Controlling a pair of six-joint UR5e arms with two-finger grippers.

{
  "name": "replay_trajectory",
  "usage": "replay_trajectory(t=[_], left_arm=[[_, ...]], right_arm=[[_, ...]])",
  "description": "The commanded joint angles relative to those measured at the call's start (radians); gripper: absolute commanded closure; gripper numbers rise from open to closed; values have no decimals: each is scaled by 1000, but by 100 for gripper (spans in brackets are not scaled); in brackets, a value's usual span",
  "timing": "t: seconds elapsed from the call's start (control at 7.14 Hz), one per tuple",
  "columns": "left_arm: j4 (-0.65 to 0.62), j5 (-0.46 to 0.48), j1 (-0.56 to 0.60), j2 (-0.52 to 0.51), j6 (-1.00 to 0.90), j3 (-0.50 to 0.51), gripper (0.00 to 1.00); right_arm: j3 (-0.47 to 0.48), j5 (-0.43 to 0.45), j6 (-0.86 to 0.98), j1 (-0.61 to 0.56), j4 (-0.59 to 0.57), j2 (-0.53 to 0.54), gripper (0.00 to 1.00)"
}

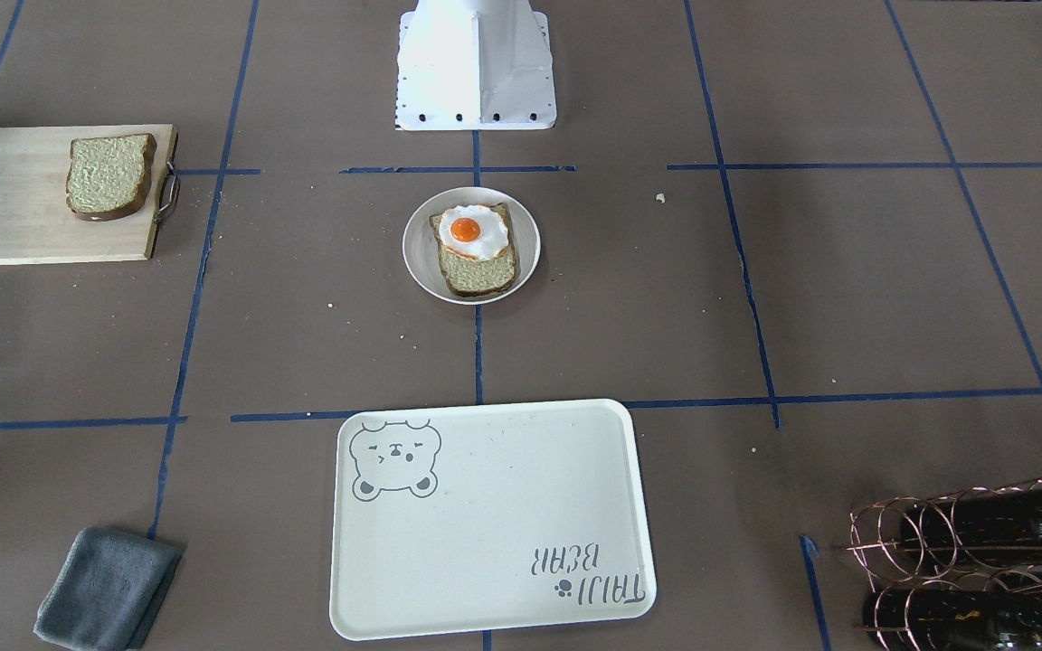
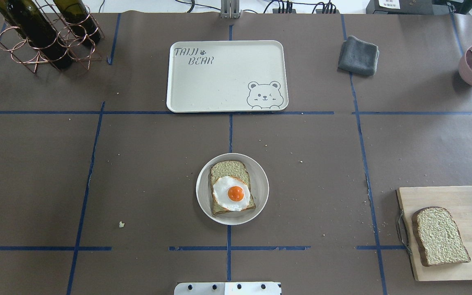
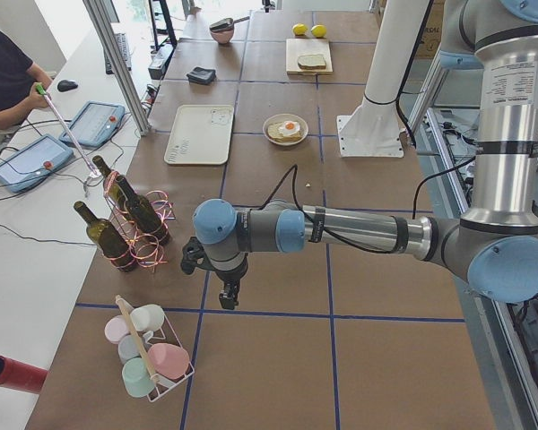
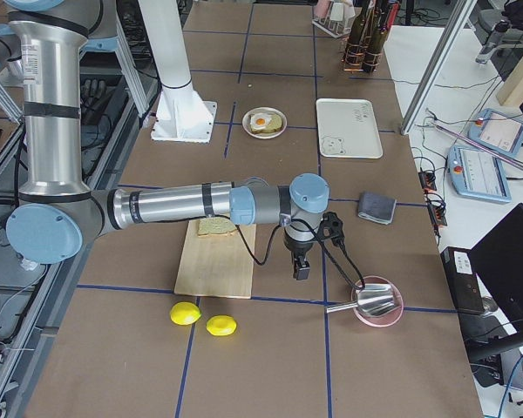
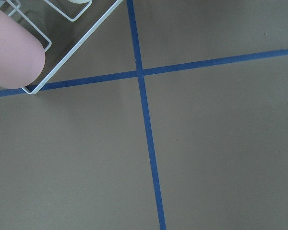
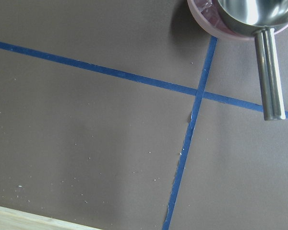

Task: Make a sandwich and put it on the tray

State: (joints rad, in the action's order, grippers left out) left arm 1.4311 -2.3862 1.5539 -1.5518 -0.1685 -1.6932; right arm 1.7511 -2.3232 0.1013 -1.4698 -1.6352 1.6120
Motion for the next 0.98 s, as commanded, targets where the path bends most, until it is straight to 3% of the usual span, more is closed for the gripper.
replay_trajectory(t=[0.0,0.84], left_arm=[[0,-2,0,1,-2,-11,0],[3,-4,0,-1,1,-22,0]], right_arm=[[4,-2,0,0,0,3,0],[1,-21,-8,3,14,46,0]])
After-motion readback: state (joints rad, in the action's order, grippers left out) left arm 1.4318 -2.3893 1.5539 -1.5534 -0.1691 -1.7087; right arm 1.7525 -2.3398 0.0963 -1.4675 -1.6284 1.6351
